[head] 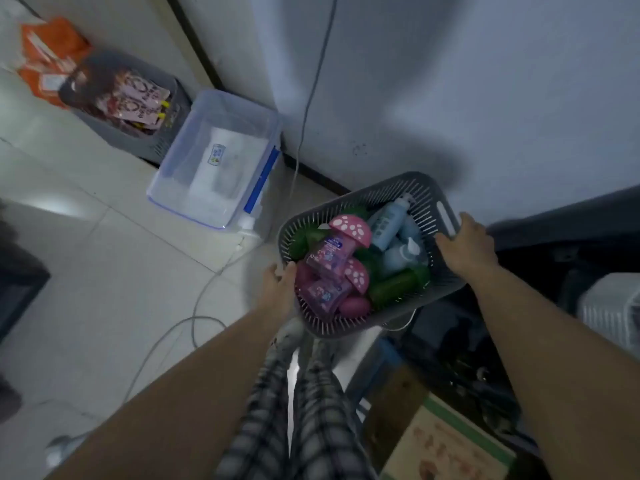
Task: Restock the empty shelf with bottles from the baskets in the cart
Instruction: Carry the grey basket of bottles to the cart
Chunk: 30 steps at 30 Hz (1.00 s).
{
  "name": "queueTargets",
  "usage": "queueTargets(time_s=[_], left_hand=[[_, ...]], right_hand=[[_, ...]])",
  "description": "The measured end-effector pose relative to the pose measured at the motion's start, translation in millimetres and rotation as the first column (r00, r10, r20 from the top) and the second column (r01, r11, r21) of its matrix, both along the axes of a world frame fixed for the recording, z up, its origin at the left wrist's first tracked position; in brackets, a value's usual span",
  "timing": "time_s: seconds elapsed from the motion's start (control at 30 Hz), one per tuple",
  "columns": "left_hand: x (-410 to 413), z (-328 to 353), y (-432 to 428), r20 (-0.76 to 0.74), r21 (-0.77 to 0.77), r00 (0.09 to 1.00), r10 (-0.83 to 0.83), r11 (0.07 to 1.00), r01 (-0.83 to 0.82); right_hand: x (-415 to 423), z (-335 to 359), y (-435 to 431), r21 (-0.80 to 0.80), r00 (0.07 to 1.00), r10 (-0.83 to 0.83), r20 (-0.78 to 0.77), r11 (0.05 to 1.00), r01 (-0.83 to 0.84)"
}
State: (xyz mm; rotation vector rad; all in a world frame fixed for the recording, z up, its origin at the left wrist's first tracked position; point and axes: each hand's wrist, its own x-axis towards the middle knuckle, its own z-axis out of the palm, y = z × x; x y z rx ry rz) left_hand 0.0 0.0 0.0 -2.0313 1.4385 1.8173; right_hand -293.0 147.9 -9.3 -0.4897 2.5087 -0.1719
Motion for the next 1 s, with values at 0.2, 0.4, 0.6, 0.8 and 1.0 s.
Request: queueTargets(time_s=[0.2,0.4,0.6,0.8,1.0], left_hand=[[10,-31,19,-0.139,-0.011,0.990,0.014,1.000,-0.016],[0,-45,17,-0.024,-0.131,0.998,-0.052,0.990,0.049],[-10,-45,27,-0.131,-0.219,0.990,-0.051,0.975,0.022],[-10,-51,20,-0.117,-0.267,0.986,-0.116,0.960,0.082],[-2,-56,1,-0.135,-0.230,0.987,-0.088,0.972,0.055]], right_hand=[[-5,-26,-1,0.012,0.993,0.099,0.066,0.995,-0.100],[-8,-42,-6,-0.088,0.997,0.076,-0.025,0.993,-0.078],[-12,-49,-9,-0.042,0.993,0.107,-0.057,0.993,-0.109],[-20,-56,-10,-0.073,0.991,0.115,-0.075,0.990,-0.121],[-25,-52,2,-0.111,0.989,0.145,0.018,0.984,-0.142]])
